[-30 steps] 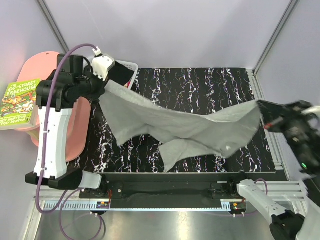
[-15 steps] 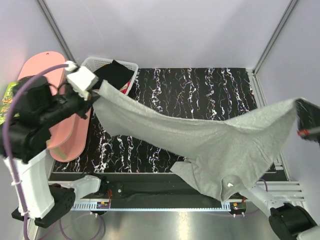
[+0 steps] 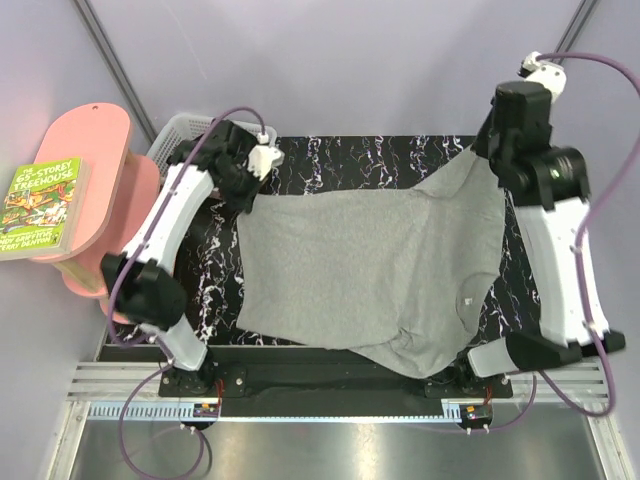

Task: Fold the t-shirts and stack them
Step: Flatten out the tshirt

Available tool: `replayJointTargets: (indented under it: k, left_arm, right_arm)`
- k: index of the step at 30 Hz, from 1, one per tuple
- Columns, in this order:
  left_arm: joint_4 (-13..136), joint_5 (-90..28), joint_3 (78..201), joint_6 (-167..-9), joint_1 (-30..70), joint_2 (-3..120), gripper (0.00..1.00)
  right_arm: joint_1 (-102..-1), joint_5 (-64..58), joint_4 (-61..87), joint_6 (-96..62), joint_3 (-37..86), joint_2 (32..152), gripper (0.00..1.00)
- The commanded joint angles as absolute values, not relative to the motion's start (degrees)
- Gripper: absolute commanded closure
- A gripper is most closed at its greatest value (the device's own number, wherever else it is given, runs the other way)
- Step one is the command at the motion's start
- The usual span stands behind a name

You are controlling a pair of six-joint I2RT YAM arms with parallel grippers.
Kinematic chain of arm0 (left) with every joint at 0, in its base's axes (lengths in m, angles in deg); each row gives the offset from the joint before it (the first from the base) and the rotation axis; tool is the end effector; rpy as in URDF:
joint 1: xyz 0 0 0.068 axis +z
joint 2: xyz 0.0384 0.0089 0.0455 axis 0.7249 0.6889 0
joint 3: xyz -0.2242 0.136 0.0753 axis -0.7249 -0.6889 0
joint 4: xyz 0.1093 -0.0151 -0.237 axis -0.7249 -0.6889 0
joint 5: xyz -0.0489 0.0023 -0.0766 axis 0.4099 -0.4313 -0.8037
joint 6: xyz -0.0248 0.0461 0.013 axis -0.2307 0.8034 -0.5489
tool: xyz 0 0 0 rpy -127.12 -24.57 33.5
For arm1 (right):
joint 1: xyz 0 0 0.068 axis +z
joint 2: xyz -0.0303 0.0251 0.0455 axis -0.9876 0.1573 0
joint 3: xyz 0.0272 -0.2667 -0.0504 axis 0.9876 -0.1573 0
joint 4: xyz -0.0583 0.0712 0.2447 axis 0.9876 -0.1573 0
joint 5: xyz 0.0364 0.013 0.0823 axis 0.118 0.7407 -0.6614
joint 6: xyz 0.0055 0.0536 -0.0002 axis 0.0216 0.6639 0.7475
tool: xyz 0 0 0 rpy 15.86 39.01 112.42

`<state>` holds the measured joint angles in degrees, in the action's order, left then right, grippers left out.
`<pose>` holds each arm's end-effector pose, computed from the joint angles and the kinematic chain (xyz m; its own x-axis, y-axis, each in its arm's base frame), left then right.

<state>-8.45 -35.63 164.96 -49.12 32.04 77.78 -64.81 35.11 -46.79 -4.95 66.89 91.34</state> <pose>0.3151 -0.0891 0.3529 -0.6284 0.6185 -0.4719 0.6963 0.7177 0.0135 0.2253 0.0465 0.5309 -0.2816 0.2120 -0.9358 0.3175 0.9409 0.1177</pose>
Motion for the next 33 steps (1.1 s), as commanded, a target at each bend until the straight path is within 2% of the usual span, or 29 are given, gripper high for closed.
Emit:
replayJointTargets:
  k: [1,7,14,20,28,33]
  left_arm:
    - [-1.72,-31.16,175.36,-48.26,31.87,88.75,1.0]
    - [-1.63,-28.96,189.42,-46.59,28.8,103.63,1.0]
    - [-0.32,-28.0,193.75,-44.83,25.02,112.61,1.0]
    - [4.61,-22.9,195.41,-43.16,25.63,117.44,1.0]
    - [12.06,-14.29,204.55,-41.67,28.09,123.51,1.0]
    - [17.52,-10.07,202.98,-40.79,28.79,125.27,1.0]
  right_arm:
    - [-73.2,33.35,-41.94,-3.47,67.71,98.25,1.0]
    - [-79.98,31.04,-38.16,-0.99,59.9,105.57,1.0]
    - [-84.2,28.23,-35.69,-1.87,59.26,109.43,1.0]
    - [-84.56,25.33,-35.69,-2.22,65.15,117.68,1.0]
    - [-84.82,22.78,-39.99,-2.66,81.4,129.73,1.0]
    - [-84.99,22.34,-41.05,-2.66,85.81,133.78,1.0]
